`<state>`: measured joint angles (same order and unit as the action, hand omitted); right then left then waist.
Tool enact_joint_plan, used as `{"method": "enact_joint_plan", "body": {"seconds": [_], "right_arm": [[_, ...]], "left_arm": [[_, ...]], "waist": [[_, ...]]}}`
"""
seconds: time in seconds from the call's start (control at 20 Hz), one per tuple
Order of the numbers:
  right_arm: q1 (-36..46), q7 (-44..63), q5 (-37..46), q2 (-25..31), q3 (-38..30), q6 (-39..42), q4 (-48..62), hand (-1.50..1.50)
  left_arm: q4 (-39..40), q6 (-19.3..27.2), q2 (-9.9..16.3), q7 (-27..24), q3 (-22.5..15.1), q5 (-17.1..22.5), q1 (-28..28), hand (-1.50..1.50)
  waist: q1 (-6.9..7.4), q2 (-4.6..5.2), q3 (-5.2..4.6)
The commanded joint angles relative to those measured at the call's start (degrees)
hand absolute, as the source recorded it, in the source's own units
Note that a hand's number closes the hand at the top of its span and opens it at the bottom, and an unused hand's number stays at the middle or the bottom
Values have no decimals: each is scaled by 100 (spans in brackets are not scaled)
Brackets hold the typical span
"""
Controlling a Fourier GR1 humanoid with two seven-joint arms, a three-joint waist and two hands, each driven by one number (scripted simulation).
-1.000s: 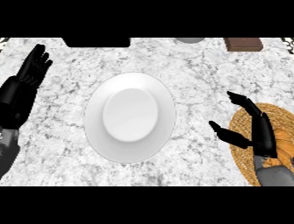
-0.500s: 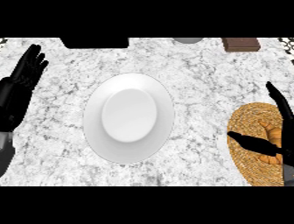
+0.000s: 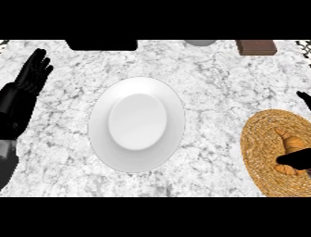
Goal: Pick the croissant from the placemat and place it in the plate
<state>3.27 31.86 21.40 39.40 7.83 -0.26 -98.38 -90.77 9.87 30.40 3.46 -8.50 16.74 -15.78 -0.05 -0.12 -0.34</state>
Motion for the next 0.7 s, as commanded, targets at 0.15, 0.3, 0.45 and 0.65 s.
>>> {"method": "enact_joint_plan", "body": {"seconds": [0.15, 0.3, 0.45, 0.65], "right_arm": [[366, 2099, -434, 146, 456, 1632, -514, -150], [435, 2034, -741, 283, 138, 2117, -349, -150], [806, 2597, -358, -147, 293, 2199, -219, -150], [474, 2291, 177, -148, 196, 2061, 16, -150]], "left_arm": [[112, -63, -120, 38, 88, -48, -178, 0], [350, -90, -369, -316, 63, -264, -11, 0], [-85, -296, -255, 40, 248, -228, 78, 0], [21, -429, -318, 45, 454, -286, 12, 0]], "waist": [[-2, 9, 24], [-12, 16, 31], [29, 10, 33], [0, 11, 33]]}}
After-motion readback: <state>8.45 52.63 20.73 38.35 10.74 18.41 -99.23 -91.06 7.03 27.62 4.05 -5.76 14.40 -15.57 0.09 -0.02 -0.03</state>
